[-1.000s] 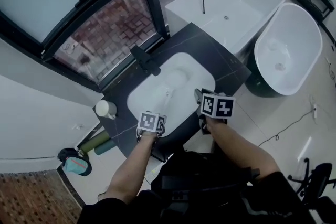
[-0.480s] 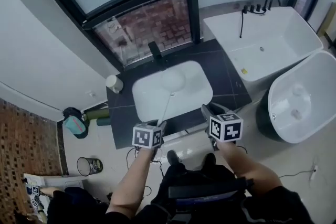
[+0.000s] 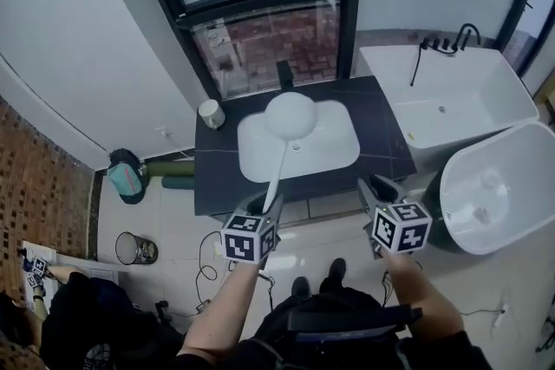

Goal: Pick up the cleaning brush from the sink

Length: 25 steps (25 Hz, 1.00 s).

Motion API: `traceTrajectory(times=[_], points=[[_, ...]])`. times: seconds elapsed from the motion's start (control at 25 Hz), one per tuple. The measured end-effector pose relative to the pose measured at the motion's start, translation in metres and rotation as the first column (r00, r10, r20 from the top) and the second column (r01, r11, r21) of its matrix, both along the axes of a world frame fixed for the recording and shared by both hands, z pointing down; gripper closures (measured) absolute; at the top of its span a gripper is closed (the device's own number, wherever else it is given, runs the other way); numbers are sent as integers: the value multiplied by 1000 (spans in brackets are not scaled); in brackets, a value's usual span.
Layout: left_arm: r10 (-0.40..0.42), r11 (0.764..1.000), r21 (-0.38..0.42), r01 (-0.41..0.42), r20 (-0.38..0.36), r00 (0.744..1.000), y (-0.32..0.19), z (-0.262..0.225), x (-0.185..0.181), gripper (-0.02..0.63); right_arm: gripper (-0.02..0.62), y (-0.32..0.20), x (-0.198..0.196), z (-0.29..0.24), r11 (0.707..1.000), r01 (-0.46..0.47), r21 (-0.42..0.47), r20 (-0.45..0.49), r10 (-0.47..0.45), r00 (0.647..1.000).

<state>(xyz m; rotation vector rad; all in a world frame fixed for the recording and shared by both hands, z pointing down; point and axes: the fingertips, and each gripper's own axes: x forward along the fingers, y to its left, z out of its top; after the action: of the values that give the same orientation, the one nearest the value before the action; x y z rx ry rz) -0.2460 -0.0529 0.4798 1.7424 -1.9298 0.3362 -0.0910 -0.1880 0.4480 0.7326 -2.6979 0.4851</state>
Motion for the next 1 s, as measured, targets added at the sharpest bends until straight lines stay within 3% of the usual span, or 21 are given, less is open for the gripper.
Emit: traceTrajectory(times=[0.16,0.44,0.72,0.88,1.0], points=[[-13,994,107,6,67,998,25,-27,9,543,500,21,31,-2,999,-34,5,25,34,999],[-47,975,221,22,108,993,49,-74,100,543,500,29,115,-20,999,13,51,62,-17,998],[-231,903,395,171,109,967,38,-131,221,543,500,11,215,-56,975,169,145,70,-181,981],[-285,883,418,216,111,952,43,-154,259,541,500,6,242,-86,974,153,169,185,-184,965],[-327,864,442,242,125,937,51,-150,282,541,500,15,250,-88,948,222,228,200,-269,942]])
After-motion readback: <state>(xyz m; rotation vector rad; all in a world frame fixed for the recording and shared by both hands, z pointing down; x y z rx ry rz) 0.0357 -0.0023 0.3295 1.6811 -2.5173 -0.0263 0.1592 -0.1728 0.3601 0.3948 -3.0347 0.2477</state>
